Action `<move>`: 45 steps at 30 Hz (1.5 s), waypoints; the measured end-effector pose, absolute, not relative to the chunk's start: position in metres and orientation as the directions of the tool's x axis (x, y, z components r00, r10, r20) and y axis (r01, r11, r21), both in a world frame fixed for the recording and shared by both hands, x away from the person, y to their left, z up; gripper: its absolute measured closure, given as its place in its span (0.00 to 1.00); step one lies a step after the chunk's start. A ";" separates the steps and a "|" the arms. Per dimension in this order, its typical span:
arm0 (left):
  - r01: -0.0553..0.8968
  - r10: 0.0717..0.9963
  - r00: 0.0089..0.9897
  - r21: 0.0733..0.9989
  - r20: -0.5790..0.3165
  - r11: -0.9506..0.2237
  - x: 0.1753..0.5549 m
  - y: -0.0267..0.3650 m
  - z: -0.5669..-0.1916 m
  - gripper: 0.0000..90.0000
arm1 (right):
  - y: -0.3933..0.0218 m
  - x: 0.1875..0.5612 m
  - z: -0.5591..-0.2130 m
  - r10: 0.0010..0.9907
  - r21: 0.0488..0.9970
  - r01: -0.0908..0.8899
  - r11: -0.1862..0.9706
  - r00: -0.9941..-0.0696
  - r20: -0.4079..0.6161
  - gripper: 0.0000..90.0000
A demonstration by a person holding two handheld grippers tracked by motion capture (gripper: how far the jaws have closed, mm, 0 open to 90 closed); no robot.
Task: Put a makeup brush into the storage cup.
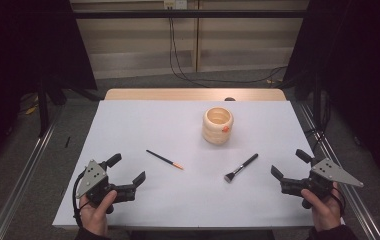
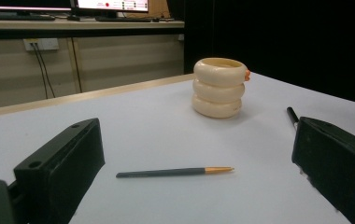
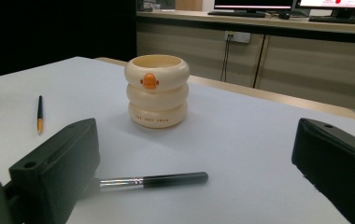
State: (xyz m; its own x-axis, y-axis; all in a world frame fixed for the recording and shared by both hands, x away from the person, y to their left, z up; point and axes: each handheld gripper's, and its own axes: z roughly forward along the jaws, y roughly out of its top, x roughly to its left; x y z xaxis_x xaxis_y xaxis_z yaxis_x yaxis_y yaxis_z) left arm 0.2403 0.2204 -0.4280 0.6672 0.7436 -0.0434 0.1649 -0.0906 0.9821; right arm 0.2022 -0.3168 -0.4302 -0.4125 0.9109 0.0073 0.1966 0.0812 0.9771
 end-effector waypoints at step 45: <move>0.140 0.656 0.754 0.983 -0.026 -0.122 0.268 0.193 -0.403 0.02 | -0.312 0.201 -0.428 0.879 0.976 0.209 0.061 -0.474 0.046 0.00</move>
State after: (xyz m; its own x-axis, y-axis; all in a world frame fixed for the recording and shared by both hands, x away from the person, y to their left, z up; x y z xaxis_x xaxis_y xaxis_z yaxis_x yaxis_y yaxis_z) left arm 0.2685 0.1928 -0.4029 0.7543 0.6560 -0.0263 0.1403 -0.1219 0.9826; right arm 0.2006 -0.3120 -0.4284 -0.4739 0.8794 0.0463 0.2085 0.0610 0.9761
